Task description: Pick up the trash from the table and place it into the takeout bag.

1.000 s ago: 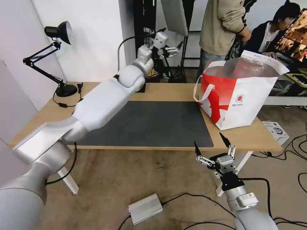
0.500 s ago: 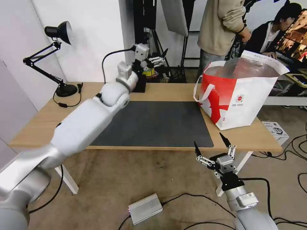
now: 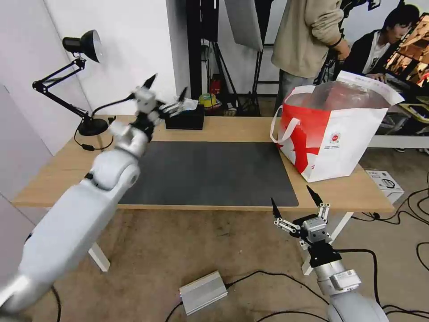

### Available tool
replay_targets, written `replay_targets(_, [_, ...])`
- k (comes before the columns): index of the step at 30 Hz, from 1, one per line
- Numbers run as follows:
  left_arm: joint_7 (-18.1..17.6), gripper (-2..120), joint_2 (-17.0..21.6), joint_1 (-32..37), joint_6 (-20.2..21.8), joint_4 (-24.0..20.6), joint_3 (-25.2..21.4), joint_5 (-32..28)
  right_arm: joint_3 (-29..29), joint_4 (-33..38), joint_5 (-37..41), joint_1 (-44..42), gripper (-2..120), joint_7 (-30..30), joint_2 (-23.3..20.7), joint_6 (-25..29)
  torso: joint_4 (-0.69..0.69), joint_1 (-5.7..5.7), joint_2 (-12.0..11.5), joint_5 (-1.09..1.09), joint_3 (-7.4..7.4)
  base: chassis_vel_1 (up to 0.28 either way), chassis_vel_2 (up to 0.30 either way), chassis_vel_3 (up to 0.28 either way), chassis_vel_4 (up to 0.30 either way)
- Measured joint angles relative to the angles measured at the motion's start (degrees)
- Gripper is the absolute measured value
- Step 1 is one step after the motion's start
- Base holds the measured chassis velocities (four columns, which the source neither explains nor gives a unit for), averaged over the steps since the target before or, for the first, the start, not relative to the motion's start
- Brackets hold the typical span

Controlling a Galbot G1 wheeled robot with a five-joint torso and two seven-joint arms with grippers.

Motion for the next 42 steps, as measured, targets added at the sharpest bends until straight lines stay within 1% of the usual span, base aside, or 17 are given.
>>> replay_targets(1, [0.7, 100, 0.0, 3.5, -0.1, -1.6, -3.2, 0.5, 0.0, 0.0, 0.0, 0.0, 100, 0.0, 0.0, 0.0, 0.0, 0.0, 0.0, 0.05, -0.01, 0.0, 0.0, 0.0, 0.0])
replay_targets(3, [0.8, 100, 0.0, 4.4, -0.1, -1.9, -3.9, 0.5, 0.0, 0.0, 0.0, 0.0, 100, 0.0, 0.0, 0.0, 0.0, 0.0, 0.0, 0.05, -0.01, 0.0, 0.0, 0.0, 0.0])
replay_targets(4, [2.0, 100, -0.4, 9.4, -0.1, -3.5, -9.1, 0.7, 0.0, 0.0, 0.0, 0.0, 100, 0.0, 0.0, 0.0, 0.01, 0.0, 0.0, -0.06, 0.01, 0.0, 0.0, 0.0, 0.0])
replay_targets(5, [2.9, 100, -0.6, 12.3, -0.6, -4.4, -12.4, 0.8, 0.0, 0.0, 0.0, 0.0, 100, 0.0, 0.0, 0.0, 0.01, 0.0, 0.0, 0.04, 0.0, 0.0, 0.0, 0.0, 0.0])
replay_targets(7, [3.2, 100, -0.6, 13.3, -0.8, -4.6, -13.3, 0.9, 0.0, 0.0, 0.0, 0.0, 100, 0.0, 0.0, 0.0, 0.01, 0.0, 0.0, 0.05, -0.01, 0.0, 0.0, 0.0, 0.0])
replay_targets(8, [4.3, 100, -0.9, 17.1, -1.6, -5.3, -16.6, 1.1, 0.0, 0.0, 0.0, 0.0, 100, 0.0, 0.0, 0.0, 0.02, 0.0, 0.0, -0.01, 0.0, 0.0, 0.0, 0.0, 0.0])
replay_targets(9, [4.7, 100, -1.1, 18.6, -1.9, -5.6, -17.9, 1.2, 0.0, 0.0, 0.0, 0.0, 100, 0.0, 0.0, 0.0, 0.02, 0.0, 0.0, -0.04, 0.0, 0.0, 0.0, 0.0, 0.0])
replay_targets(10, [5.5, 100, -1.6, 21.0, -2.5, -6.4, -20.0, 1.7, 0.0, 0.0, 0.0, 0.0, 100, 0.0, 0.0, 0.0, 0.02, 0.0, 0.0, 0.03, 0.0, 0.0, 0.0, 0.0, 0.0])
replay_targets(17, [8.2, 100, -4.0, 27.7, -5.0, -8.4, -25.2, 3.5, 0.0, 0.0, 0.0, 0.0, 100, 0.0, 0.0, 0.0, 0.0, 0.0, 0.0, 0.02, 0.0, 0.0, 0.0, 0.0, 0.0])
replay_targets(20, [9.4, 100, -7.3, 33.7, -5.9, -11.8, -28.5, 4.4, 0.0, 0.0, 0.0, 0.0, 100, 0.0, 0.0, 0.0, 0.0, 0.0, 0.0, 0.02, 0.0, 0.0, 0.0, 0.0, 0.0])
replay_targets(21, [9.4, 100, -7.3, 33.7, -5.9, -11.8, -28.5, 4.4, 0.0, 0.0, 0.0, 0.0, 100, 0.0, 0.0, 0.0, 0.0, 0.0, 0.0, 0.02, 0.0, 0.0, 0.0, 0.0, 0.0])
replay_targets(24, [10.7, 100, -11.2, 38.6, -7.7, -13.9, -30.5, 6.3, 0.0, 0.0, 0.0, 0.0, 100, 0.0, 0.0, 0.0, 0.01, 0.0, 0.0, 0.02, 0.0, 0.0, 0.0, 0.0, 0.0])
replay_targets(25, [10.7, 100, -11.2, 38.6, -7.7, -13.9, -30.5, 6.3, 0.0, 0.0, 0.0, 0.0, 100, 0.0, 0.0, 0.0, 0.01, 0.0, 0.0, 0.02, 0.0, 0.0, 0.0, 0.0, 0.0])
replay_targets(28, [12.9, 100, -15.4, 42.7, -10.8, -14.3, -32.1, 8.9, 0.0, 0.0, 0.0, 0.0, 100, 0.0, 0.0, 0.0, 0.01, 0.0, 0.0, 0.03, 0.0, 0.0, 0.0, 0.0, 0.0])
replay_targets(29, [12.9, 100, -15.4, 42.7, -10.8, -14.3, -32.1, 8.9, 0.0, 0.0, 0.0, 0.0, 100, 0.0, 0.0, 0.0, 0.01, 0.0, 0.0, 0.03, 0.0, 0.0, 0.0, 0.0, 0.0])
replay_targets(33, [15.1, 100, -19.5, 46.9, -14.2, -14.6, -33.2, 11.1, 0.0, 0.0, 0.0, 0.0, 100, 0.0, 0.0, 0.0, 0.01, 0.0, 0.0, 0.02, 0.0, 0.0, 0.0, 0.0, 0.0])
replay_targets(42, [16.6, 100, -26.3, 51.2, -19.2, -15.6, -29.8, 17.5, 0.0, 0.0, 0.0, 0.0, 100, 0.0, 0.0, 0.0, 0.0, 0.0, 0.0, 0.03, 0.01, 0.0, 0.0, 0.0, 0.0])
